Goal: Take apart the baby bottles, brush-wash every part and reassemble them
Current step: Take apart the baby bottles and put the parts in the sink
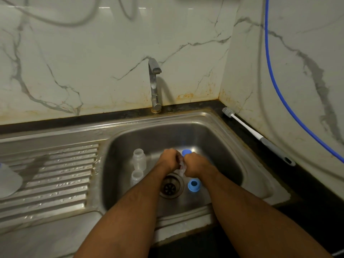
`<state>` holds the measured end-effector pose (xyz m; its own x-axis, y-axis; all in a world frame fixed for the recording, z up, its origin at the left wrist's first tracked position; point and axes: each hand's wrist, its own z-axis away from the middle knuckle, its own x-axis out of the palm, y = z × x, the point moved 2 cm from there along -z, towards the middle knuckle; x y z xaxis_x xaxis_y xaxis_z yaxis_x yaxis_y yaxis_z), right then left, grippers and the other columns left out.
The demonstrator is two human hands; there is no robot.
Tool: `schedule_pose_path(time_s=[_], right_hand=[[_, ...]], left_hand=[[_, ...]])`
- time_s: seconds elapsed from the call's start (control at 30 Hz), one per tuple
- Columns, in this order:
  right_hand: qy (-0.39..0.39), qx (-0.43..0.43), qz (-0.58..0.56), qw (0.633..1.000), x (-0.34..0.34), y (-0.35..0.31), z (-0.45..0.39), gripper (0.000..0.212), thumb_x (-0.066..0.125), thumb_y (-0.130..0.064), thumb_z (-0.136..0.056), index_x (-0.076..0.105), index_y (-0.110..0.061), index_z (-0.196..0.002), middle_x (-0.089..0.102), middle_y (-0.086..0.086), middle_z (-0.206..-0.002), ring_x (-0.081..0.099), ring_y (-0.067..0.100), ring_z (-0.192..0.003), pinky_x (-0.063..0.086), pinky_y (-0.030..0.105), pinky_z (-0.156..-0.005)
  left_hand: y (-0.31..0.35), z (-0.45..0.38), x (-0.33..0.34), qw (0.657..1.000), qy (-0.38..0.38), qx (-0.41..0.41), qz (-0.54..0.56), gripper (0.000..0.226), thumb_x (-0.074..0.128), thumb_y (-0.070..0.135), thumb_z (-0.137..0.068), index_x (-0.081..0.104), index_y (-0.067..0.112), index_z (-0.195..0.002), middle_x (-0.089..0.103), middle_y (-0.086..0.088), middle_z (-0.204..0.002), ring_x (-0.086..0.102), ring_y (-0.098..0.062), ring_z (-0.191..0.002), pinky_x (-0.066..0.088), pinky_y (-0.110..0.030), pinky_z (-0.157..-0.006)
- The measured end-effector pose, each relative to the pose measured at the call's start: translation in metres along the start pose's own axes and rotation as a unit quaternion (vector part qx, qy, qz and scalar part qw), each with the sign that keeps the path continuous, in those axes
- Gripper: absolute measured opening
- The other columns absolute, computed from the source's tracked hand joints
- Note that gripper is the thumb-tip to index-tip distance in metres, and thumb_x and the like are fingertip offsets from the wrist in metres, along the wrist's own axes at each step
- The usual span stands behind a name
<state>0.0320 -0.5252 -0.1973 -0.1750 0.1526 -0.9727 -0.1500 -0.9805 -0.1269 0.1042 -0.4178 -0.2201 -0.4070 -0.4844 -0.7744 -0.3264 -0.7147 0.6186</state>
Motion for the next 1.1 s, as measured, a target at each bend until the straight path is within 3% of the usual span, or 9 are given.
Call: schedule_pose_path(time_s=[0.1,0.27,0.33,0.47,0.63,0.8,0.97,1.1], right_hand=[[0.03,0.008,-0.023,0.999,-0.006,-0.005,0.003,0.021,0.072,-0.024,-0.085,0.064,-0.016,-0.102,0.067,0.004,-0.106,0.066,0.025,-0.1,0.055,0.036,-0.08],[0.091,0.018,-0.052,0.994,-0.035,-0.015,0.012,0.023,0.074,-0.027,-0.085,0.069,-0.018,-0.106,0.07,0.006,-0.102,0.068,0.026,-0.095,0.057,0.038,-0.08],[0.115,0.003,-0.07,0.991,-0.048,-0.024,0.016,0.023,0.074,-0.031,-0.086,0.068,-0.019,-0.104,0.07,0.005,-0.101,0.068,0.026,-0.093,0.057,0.038,-0.079],[0.157,-0.055,-0.097,0.981,-0.071,-0.059,0.027,0.036,0.075,-0.039,-0.086,0.068,-0.017,-0.113,0.071,0.008,-0.112,0.068,0.029,-0.104,0.058,0.046,-0.089],[0.173,-0.132,-0.107,0.97,-0.086,-0.122,0.048,0.044,0.075,-0.043,-0.089,0.067,-0.014,-0.121,0.067,0.012,-0.124,0.064,0.033,-0.114,0.053,0.041,-0.091],[0.172,-0.21,-0.139,0.952,-0.085,-0.189,0.068,0.033,0.075,-0.035,-0.091,0.07,-0.015,-0.115,0.07,0.006,-0.109,0.067,0.025,-0.104,0.052,0.033,-0.083],[0.165,-0.263,-0.179,0.934,-0.087,-0.252,0.085,0.046,0.076,-0.039,-0.09,0.066,-0.012,-0.126,0.069,0.007,-0.122,0.064,0.022,-0.112,0.053,0.036,-0.096],[0.146,-0.281,-0.184,0.93,-0.072,-0.295,0.089,0.044,0.077,-0.043,-0.088,0.067,-0.015,-0.121,0.067,0.004,-0.117,0.062,0.021,-0.107,0.055,0.038,-0.089]], left_hand=[[-0.002,0.012,-0.015,0.999,0.027,0.003,-0.019,0.019,0.084,0.01,-0.076,0.076,0.015,-0.092,0.07,0.003,-0.086,0.069,-0.017,-0.086,0.056,-0.03,-0.084],[-0.005,0.045,-0.055,0.988,0.132,-0.002,-0.077,0.023,0.082,0.028,-0.08,0.075,0.026,-0.101,0.073,0.003,-0.099,0.069,-0.017,-0.095,0.057,-0.033,-0.088],[-0.007,0.064,-0.076,0.979,0.181,-0.007,-0.09,0.021,0.081,0.03,-0.08,0.075,0.026,-0.1,0.073,0.001,-0.096,0.07,-0.018,-0.093,0.059,-0.037,-0.087],[-0.021,0.11,-0.121,0.96,0.257,-0.018,-0.105,0.012,0.076,0.029,-0.083,0.075,0.02,-0.091,0.071,0.002,-0.085,0.068,-0.016,-0.082,0.057,-0.03,-0.076],[-0.054,0.171,-0.153,0.947,0.307,-0.057,-0.081,0.019,0.077,0.027,-0.085,0.073,0.02,-0.102,0.072,0.0,-0.095,0.068,-0.016,-0.087,0.06,-0.037,-0.081],[-0.086,0.233,-0.185,0.928,0.342,-0.103,-0.103,0.023,0.078,0.027,-0.082,0.074,0.016,-0.102,0.072,-0.002,-0.098,0.068,-0.02,-0.092,0.058,-0.037,-0.083],[-0.124,0.297,-0.213,0.915,0.357,-0.161,-0.094,0.013,0.078,0.023,-0.082,0.072,0.014,-0.09,0.067,0.002,-0.085,0.065,-0.014,-0.08,0.054,-0.031,-0.071],[-0.158,0.338,-0.223,0.902,0.363,-0.221,-0.073,0.018,0.081,0.025,-0.075,0.069,0.015,-0.084,0.067,0.001,-0.079,0.064,-0.014,-0.073,0.048,-0.027,-0.063]])
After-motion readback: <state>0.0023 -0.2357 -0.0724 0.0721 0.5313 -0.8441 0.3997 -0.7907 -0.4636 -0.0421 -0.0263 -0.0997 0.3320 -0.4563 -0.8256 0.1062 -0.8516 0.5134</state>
